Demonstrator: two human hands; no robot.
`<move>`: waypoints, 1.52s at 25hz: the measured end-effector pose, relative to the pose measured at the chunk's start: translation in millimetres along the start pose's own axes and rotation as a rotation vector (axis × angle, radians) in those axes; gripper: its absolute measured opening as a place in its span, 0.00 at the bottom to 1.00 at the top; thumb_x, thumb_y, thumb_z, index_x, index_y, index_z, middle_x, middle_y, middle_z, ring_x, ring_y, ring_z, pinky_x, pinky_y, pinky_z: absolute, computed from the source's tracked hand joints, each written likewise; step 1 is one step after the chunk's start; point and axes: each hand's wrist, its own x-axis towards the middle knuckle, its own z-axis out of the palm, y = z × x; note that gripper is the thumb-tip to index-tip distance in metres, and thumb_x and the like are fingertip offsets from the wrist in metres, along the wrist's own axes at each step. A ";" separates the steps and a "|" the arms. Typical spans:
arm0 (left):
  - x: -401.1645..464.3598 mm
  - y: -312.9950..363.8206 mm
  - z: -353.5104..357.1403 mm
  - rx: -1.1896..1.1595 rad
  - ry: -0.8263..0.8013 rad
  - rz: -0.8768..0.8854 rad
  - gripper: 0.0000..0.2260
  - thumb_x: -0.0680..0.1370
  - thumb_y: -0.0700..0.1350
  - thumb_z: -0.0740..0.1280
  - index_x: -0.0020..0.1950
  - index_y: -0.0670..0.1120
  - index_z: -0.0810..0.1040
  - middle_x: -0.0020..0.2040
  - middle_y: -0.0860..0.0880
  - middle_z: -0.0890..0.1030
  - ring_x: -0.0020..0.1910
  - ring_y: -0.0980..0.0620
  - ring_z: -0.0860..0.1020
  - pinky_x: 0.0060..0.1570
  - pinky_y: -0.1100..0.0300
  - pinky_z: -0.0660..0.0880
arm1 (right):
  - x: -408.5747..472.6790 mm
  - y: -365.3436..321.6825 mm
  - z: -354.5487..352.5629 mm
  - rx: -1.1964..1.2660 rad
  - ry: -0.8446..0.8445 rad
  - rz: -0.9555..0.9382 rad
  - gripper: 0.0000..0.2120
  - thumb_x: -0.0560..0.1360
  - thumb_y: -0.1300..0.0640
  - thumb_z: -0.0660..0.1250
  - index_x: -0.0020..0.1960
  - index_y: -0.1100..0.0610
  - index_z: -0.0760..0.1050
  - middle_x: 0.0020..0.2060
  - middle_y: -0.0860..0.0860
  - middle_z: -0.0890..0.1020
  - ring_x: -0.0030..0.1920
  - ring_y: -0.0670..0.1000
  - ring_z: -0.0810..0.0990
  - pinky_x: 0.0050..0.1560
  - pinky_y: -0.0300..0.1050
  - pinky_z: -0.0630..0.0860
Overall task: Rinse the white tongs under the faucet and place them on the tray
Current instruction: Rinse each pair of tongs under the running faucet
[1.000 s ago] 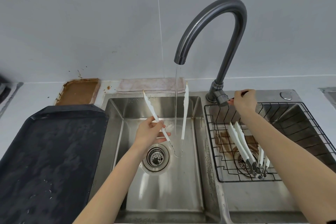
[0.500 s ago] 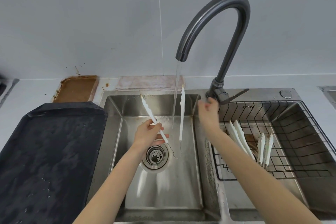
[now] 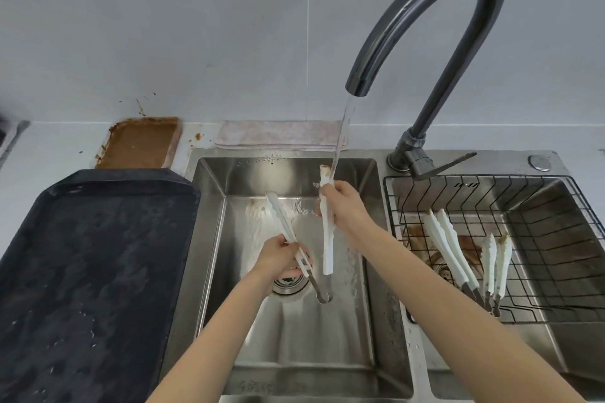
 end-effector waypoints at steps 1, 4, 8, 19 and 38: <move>2.5 -0.7 1.1 0.007 0.003 -0.002 0.11 0.79 0.36 0.56 0.39 0.46 0.72 0.39 0.45 0.80 0.38 0.50 0.81 0.40 0.58 0.80 | 0.4 -1.6 -0.6 -0.034 0.024 -0.016 0.12 0.76 0.59 0.60 0.58 0.60 0.67 0.39 0.51 0.74 0.37 0.47 0.73 0.42 0.41 0.73; 6.7 0.7 4.3 0.005 -0.029 -0.016 0.11 0.79 0.36 0.56 0.40 0.47 0.72 0.40 0.46 0.80 0.38 0.50 0.81 0.37 0.60 0.80 | 2.3 -6.5 -3.0 -0.075 0.065 -0.112 0.13 0.75 0.60 0.62 0.59 0.58 0.67 0.44 0.49 0.75 0.43 0.47 0.74 0.41 0.37 0.71; 6.7 0.3 9.8 -0.031 -0.062 -0.031 0.06 0.79 0.37 0.57 0.53 0.43 0.71 0.48 0.44 0.80 0.41 0.49 0.81 0.39 0.62 0.79 | -0.3 -7.3 -2.1 -0.205 0.110 -0.227 0.16 0.76 0.49 0.62 0.59 0.57 0.70 0.39 0.45 0.74 0.41 0.45 0.74 0.38 0.33 0.70; 3.2 21.7 10.4 -0.320 0.213 0.336 0.04 0.80 0.48 0.57 0.53 0.50 0.68 0.42 0.49 0.78 0.38 0.51 0.79 0.46 0.56 0.77 | 15.0 -13.5 6.6 -0.274 0.205 -0.259 0.16 0.81 0.56 0.52 0.59 0.63 0.73 0.34 0.51 0.77 0.31 0.47 0.75 0.46 0.50 0.80; -1.6 16.2 7.9 -0.283 0.291 0.384 0.11 0.79 0.42 0.58 0.36 0.48 0.65 0.19 0.56 0.68 0.21 0.57 0.66 0.32 0.59 0.68 | 13.1 -10.3 16.8 -0.050 0.098 -0.260 0.15 0.81 0.49 0.51 0.46 0.57 0.71 0.26 0.49 0.67 0.26 0.46 0.65 0.29 0.40 0.65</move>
